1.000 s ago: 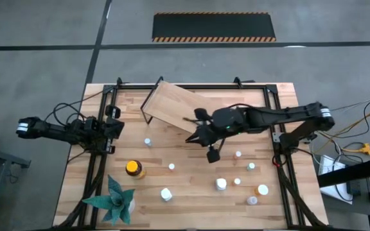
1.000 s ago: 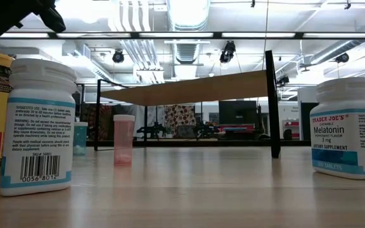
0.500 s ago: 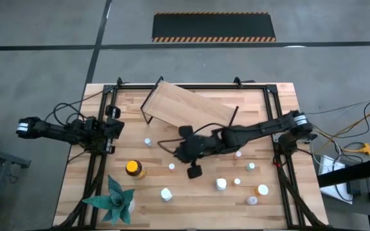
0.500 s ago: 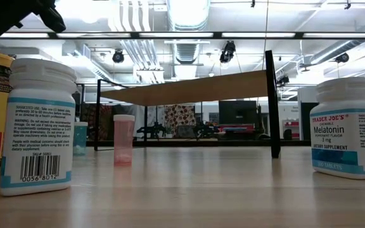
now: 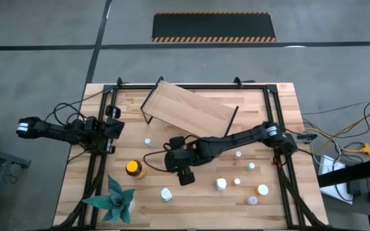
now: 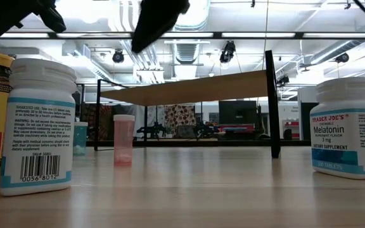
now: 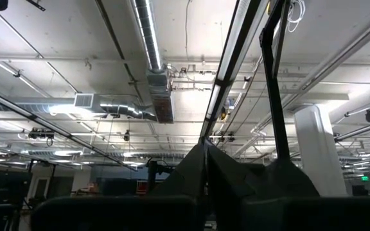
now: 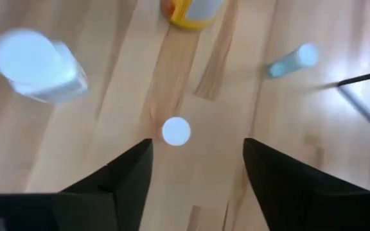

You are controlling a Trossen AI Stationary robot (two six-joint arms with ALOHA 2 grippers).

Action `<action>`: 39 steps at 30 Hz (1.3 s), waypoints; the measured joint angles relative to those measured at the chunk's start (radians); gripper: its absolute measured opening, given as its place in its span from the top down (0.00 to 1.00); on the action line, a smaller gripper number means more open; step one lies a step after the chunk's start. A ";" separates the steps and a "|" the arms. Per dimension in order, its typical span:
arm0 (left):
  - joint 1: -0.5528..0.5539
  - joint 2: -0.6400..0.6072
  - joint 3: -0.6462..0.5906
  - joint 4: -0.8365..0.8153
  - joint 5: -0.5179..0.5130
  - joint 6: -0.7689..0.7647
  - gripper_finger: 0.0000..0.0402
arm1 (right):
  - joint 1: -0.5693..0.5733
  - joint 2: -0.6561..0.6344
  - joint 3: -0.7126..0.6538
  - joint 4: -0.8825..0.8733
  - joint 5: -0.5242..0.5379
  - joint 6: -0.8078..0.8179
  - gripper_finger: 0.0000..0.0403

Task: Pick and place medicine bottles onto shelf by color
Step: Put the left red pill bottle on the shelf

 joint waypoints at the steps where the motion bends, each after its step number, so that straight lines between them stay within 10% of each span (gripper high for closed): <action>1: 0.000 0.000 0.000 0.000 0.000 0.000 1.00 | 0.000 0.017 0.004 -0.002 0.000 -0.007 0.40; 39: 0.000 0.002 -0.002 0.000 0.000 0.000 1.00 | -0.040 0.163 -0.040 0.130 -0.106 0.037 0.46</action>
